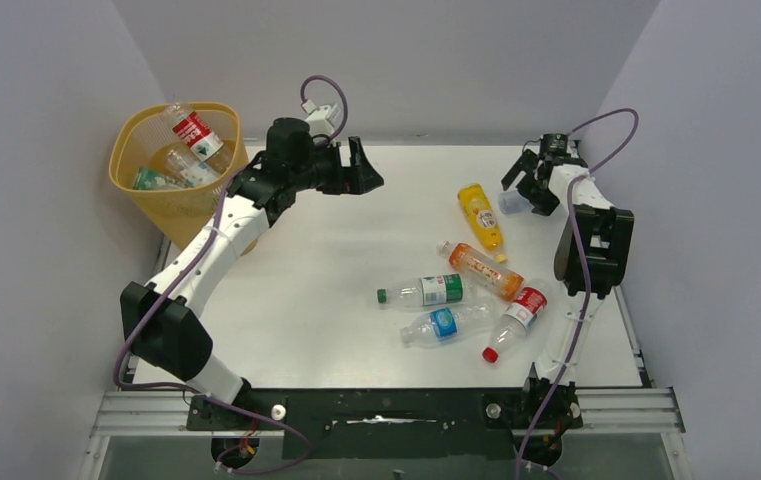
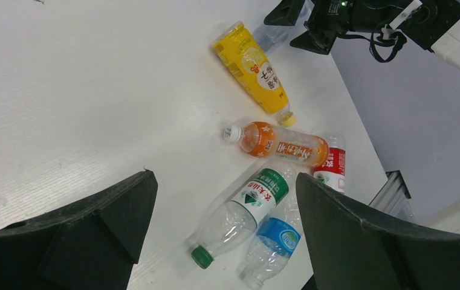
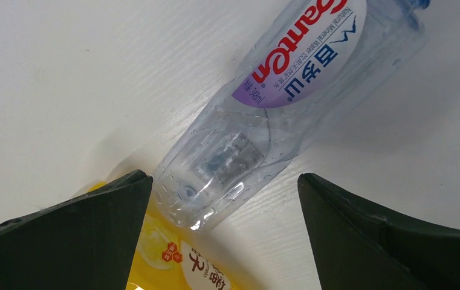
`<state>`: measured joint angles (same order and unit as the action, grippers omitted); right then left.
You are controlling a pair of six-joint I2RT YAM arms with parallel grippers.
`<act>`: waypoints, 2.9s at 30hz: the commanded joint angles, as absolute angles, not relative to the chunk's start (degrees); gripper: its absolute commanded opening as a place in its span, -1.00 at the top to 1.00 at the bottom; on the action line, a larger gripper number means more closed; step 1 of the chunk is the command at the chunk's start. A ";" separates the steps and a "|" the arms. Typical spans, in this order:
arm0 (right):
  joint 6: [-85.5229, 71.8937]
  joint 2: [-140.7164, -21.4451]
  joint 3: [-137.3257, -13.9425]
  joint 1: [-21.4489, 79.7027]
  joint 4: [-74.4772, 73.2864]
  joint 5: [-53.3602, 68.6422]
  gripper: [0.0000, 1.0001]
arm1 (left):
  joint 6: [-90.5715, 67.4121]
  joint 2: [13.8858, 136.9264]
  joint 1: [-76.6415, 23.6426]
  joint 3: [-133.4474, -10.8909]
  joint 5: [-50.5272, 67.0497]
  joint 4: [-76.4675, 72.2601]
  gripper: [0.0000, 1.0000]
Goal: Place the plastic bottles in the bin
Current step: Pick up the plastic bottle at the center of the board.
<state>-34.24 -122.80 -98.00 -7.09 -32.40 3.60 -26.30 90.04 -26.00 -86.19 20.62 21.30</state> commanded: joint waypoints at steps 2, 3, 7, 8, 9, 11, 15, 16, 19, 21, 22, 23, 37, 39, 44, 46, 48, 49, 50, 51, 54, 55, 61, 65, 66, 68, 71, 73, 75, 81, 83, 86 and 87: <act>-35.16 -123.16 -101.50 -7.22 -33.18 0.71 -0.96 | -25.40 88.07 -25.51 -87.45 22.24 19.64 -0.73; -35.16 -123.40 -101.51 -7.33 -33.17 0.58 -0.95 | -25.33 88.02 -25.49 -87.45 22.24 19.68 -0.73; -35.00 -124.22 -101.06 -7.33 -33.33 0.23 -0.96 | -25.36 87.89 -25.30 -87.39 22.24 19.75 -0.73; -34.92 -124.34 -100.74 -7.30 -33.35 0.13 -0.96 | -25.39 87.85 -25.31 -87.32 22.24 19.72 -0.73; -34.75 -124.41 -100.38 -7.31 -33.26 0.05 -0.95 | -25.38 87.74 -25.31 -87.16 22.24 19.65 -0.73; -34.55 -124.46 -99.56 -7.40 -33.02 -0.23 -0.96 | -25.53 87.56 -25.31 -86.66 22.28 19.39 -0.73; -34.30 -123.98 -97.13 -7.47 -31.93 -0.39 -0.97 | -25.57 87.29 -25.31 -85.90 22.24 19.38 -0.73; -34.21 -123.75 -96.59 -7.47 -31.73 -0.62 -0.99 | -25.61 87.28 -25.31 -85.87 22.24 19.41 -0.73; -33.74 -122.93 -95.24 -7.55 -31.29 -1.40 -0.95 | -25.74 87.14 -25.31 -85.69 22.16 19.30 -0.73; -33.33 -122.70 -94.70 -7.67 -31.12 -1.50 -0.90 | -25.90 87.27 -25.31 -85.63 22.16 19.15 -0.72; -33.12 -122.70 -94.52 -7.71 -30.95 -1.52 -0.86 | -25.99 87.35 -25.31 -85.61 22.17 19.01 -0.73; -32.85 -122.65 -94.34 -7.80 -30.89 -1.54 -0.82 | -26.06 87.44 -25.31 -85.48 22.20 18.99 -0.73; -29.44 -116.89 -89.34 -7.54 -29.97 -4.68 0.28 | -26.34 87.36 -25.53 -84.79 22.33 19.32 -0.73; -28.57 -114.14 -88.00 -6.87 -29.49 -4.56 0.28 | -26.49 87.70 -25.73 -84.75 22.85 19.32 -0.73; -25.87 -105.36 -85.71 -3.47 -31.27 -5.31 0.28 | -28.32 87.86 -25.92 -83.63 25.99 16.98 -0.73; -24.94 -101.06 -83.84 -2.53 -31.19 -2.88 0.26 | -29.71 88.17 -25.93 -83.14 28.42 15.64 -0.73; -24.41 -96.57 -81.58 -2.80 -30.64 2.14 0.25 | -31.44 88.39 -25.93 -82.35 30.94 13.60 -0.73; -24.10 -94.45 -80.58 -2.86 -30.30 4.68 0.25 | -32.48 88.41 -25.93 -81.86 32.06 12.20 -0.73; -23.94 -92.39 -79.86 -2.82 -30.55 6.94 0.24 | -33.43 88.42 -25.97 -81.16 32.99 10.78 -0.73; -23.80 -90.57 -79.33 -2.55 -30.59 9.00 0.23 | -34.34 88.42 -26.05 -80.56 33.65 9.55 -0.73; -23.56 -86.60 -78.12 -1.81 -30.42 15.28 0.22 | -36.23 88.54 -26.19 -79.11 34.62 6.79 -0.73; -23.78 -85.08 -77.43 -1.14 -30.06 16.80 0.22 | -36.96 88.61 -26.19 -78.69 35.11 5.77 -0.73; -25.30 -79.52 -72.84 7.41 -26.24 20.26 0.20 | -42.73 88.93 -26.10 -77.19 38.27 -1.48 -0.73; -26.91 -76.74 -69.34 13.23 -22.89 18.99 0.19 | -48.10 88.69 -25.96 -74.98 39.18 -9.22 -0.73; -27.42 -76.22 -68.60 14.21 -22.08 18.82 0.19 | -49.49 88.56 -26.01 -74.26 39.43 -11.06 -0.73; -28.33 -75.86 -67.51 15.67 -20.94 19.03 0.19 | -52.00 88.43 -26.02 -72.90 39.68 -14.54 -0.73; -29.18 -76.30 -67.06 18.11 -19.97 19.24 0.19 | -54.57 88.20 -26.05 -70.75 39.71 -18.27 -0.73; -29.56 -76.95 -67.06 19.98 -19.25 19.39 0.19 | -55.58 88.14 -26.10 -69.82 39.56 -19.90 -0.73; -29.83 -77.60 -67.27 21.86 -18.52 19.41 0.19 | -55.76 88.24 -26.19 -69.34 39.42 -20.28 -0.73; -30.15 -79.93 -69.33 26.97 -18.34 19.83 0.18 | -52.69 87.23 -26.27 -68.88 36.46 -16.80 -0.73; -30.44 -80.65 -69.87 28.62 -17.82 19.43 0.18 | -49.95 86.43 -26.58 -69.38 33.68 -13.68 -0.73; -30.13 -82.27 -72.31 31.78 -18.45 18.00 0.18 | -48.71 85.81 -26.89 -69.39 31.76 -12.36 -0.73; -30.00 -82.57 -72.94 32.83 -18.53 17.34 0.18 | -48.51 85.75 -26.89 -69.35 31.58 -12.05 -0.73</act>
